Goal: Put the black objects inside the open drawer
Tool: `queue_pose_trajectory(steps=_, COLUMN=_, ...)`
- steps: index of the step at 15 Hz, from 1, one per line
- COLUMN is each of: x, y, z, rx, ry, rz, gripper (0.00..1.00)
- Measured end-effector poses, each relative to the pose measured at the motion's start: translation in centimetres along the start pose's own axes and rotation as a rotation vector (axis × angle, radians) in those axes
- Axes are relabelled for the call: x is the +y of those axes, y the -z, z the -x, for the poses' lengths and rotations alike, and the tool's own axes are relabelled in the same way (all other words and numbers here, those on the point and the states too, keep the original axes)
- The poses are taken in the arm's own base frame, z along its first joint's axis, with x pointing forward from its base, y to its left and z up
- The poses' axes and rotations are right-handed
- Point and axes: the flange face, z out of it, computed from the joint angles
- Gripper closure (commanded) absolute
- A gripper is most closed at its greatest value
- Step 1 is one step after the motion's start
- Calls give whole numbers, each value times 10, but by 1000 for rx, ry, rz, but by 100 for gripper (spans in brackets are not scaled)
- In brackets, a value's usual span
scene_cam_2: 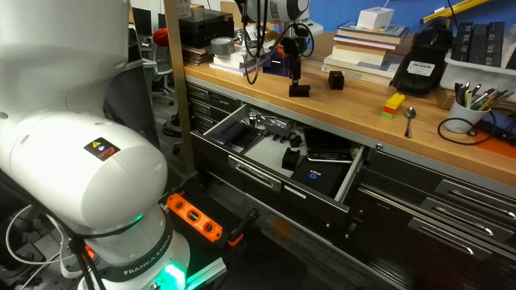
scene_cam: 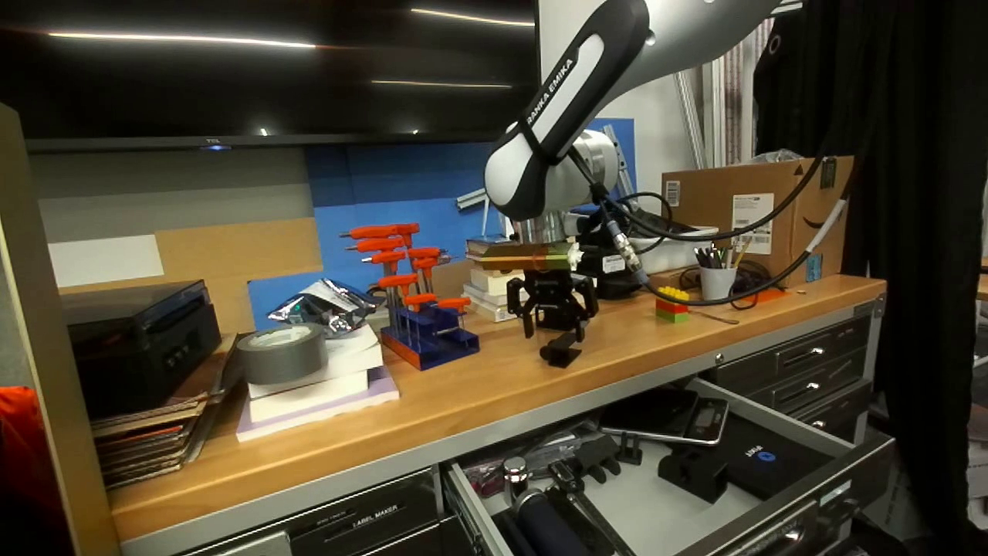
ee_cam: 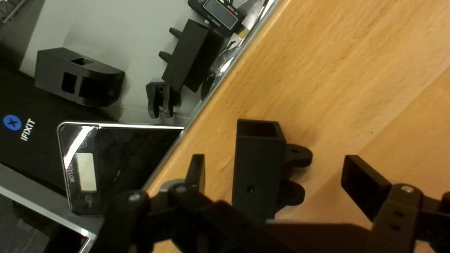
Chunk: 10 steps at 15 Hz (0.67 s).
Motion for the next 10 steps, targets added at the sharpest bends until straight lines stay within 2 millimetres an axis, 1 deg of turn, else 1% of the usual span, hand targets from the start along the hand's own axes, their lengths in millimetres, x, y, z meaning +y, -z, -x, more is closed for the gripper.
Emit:
queue_pose_trajectory(steps=6, x=10, y=-23, z=-30, rx=1, ry=-46, rz=26, gripper=0)
queue_pose_trajectory(steps=10, x=16, y=-29, z=-41, rx=-1, ry=-64, rz=34, gripper=0)
